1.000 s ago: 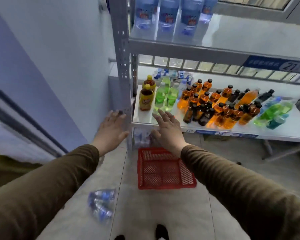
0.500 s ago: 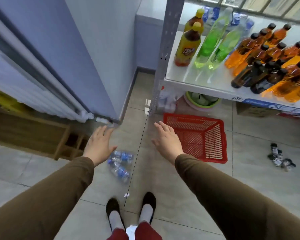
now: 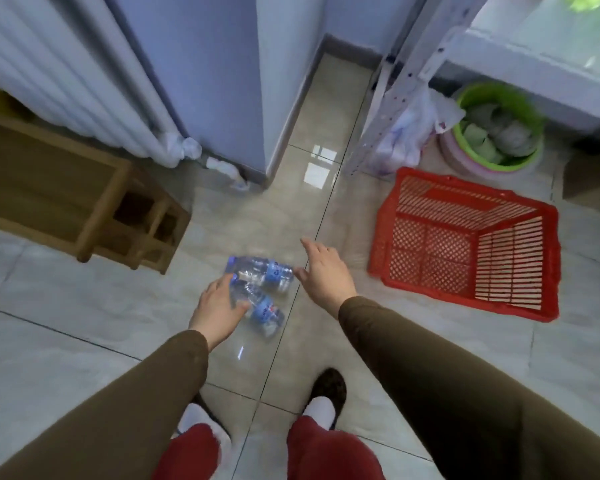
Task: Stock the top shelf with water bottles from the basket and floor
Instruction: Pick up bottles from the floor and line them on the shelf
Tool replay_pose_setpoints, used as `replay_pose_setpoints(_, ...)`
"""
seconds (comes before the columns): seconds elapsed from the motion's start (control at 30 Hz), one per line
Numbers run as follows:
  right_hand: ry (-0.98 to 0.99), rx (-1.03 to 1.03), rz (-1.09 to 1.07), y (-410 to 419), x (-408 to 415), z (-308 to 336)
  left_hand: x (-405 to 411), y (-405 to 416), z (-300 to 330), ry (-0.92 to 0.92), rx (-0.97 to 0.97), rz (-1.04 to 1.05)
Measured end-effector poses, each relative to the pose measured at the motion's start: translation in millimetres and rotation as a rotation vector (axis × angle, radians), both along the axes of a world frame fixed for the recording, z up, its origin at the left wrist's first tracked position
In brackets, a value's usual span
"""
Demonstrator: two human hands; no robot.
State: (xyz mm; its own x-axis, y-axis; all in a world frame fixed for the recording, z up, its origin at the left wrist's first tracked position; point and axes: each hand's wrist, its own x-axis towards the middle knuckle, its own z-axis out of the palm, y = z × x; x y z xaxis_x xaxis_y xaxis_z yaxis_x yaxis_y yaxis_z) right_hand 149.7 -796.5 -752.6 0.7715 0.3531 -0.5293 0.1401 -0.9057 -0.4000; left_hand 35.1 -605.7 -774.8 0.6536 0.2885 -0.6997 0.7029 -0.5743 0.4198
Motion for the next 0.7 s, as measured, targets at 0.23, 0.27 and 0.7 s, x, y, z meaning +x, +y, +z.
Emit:
replay_pose_setpoints(0.23,0.026,-0.015,0.064,33.1,17.0,-125.2,-17.4,-14.8,-136.8,0.126,-0.192,0.445)
replay_pose_setpoints(0.27,0.028,-0.012,0.078,38.2,20.6,-142.2,-19.9,-18.1,-159.7,0.129,-0.215,0.489)
replay_pose_setpoints(0.7,0.278,0.041,0.296,121.0,52.7,-289.1,6.0,-48.6,-248.4,0.173,-0.256,0.98)
